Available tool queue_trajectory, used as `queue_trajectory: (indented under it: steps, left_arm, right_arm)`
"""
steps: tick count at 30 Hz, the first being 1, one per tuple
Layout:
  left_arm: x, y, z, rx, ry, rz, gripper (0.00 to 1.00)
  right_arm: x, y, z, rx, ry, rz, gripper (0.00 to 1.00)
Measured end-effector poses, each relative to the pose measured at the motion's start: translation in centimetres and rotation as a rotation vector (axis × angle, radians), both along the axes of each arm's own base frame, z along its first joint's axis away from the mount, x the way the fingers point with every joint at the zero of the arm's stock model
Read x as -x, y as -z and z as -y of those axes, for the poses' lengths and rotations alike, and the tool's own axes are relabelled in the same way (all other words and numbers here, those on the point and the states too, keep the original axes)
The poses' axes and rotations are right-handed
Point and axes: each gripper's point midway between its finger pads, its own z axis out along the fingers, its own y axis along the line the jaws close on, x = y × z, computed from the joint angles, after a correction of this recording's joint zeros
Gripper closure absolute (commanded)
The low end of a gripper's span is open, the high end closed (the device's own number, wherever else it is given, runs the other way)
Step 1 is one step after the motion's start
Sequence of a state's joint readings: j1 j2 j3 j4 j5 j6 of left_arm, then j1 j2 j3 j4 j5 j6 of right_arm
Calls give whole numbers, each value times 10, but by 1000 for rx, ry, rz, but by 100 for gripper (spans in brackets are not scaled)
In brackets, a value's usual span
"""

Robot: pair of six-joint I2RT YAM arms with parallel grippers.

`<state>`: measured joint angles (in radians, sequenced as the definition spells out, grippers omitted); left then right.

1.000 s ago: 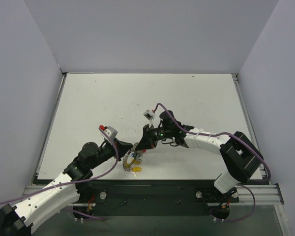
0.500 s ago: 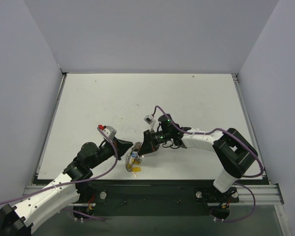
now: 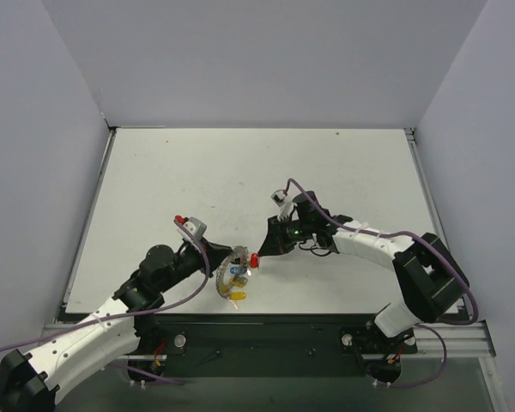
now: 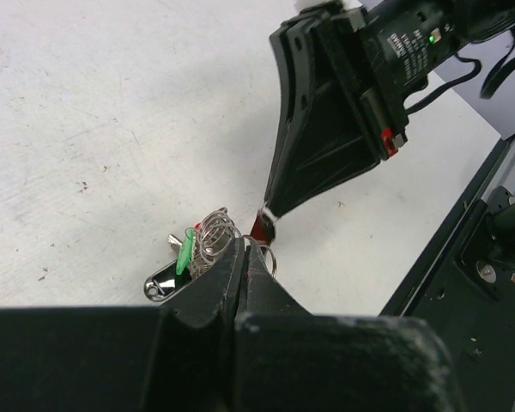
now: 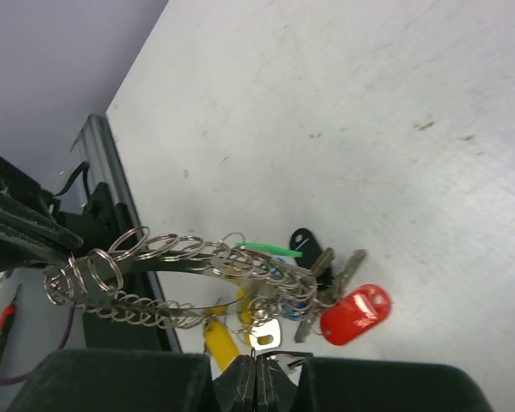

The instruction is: Put the keys on the keyring

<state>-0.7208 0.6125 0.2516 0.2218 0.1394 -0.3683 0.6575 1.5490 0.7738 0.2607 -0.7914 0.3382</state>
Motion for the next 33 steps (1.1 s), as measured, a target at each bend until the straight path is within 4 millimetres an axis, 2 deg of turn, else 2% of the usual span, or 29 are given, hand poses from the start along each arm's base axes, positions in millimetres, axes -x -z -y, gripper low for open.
queue_trajectory:
  steps: [6,11,15,18,21,24,26,29,31,33]
  left_arm:
    - [-14,0,12,-37,1,-41,100]
    - [-30,-1,30,-52,19,-54,100]
    - [-41,-8,36,-79,19,-35,100]
    - [-48,-28,35,-108,16,14,100]
    - [-54,-63,30,-124,-9,93,100]
    - [-51,-92,21,-114,-26,162,100]
    - [-48,-98,18,-108,-28,173,100]
    - [-45,-91,21,-113,-19,154,100]
    - [-43,-74,23,-117,-15,113,98]
    - [-41,-52,24,-131,-12,57,82]
  right_arm:
    - [-28,-5,29,60,115,81,100]
    - [-37,-1,54,98,197,87,100]
    - [-41,-4,73,108,257,96,100]
    - [-45,-10,81,106,288,113,100]
    - [-45,-15,82,101,291,126,100]
    - [-44,-14,83,106,289,123,100]
    - [-43,-12,83,111,287,118,100]
    - [-42,-7,84,122,286,104,100]
    - [-42,-5,85,129,289,99,100]
    - [-42,-4,86,137,295,96,100]
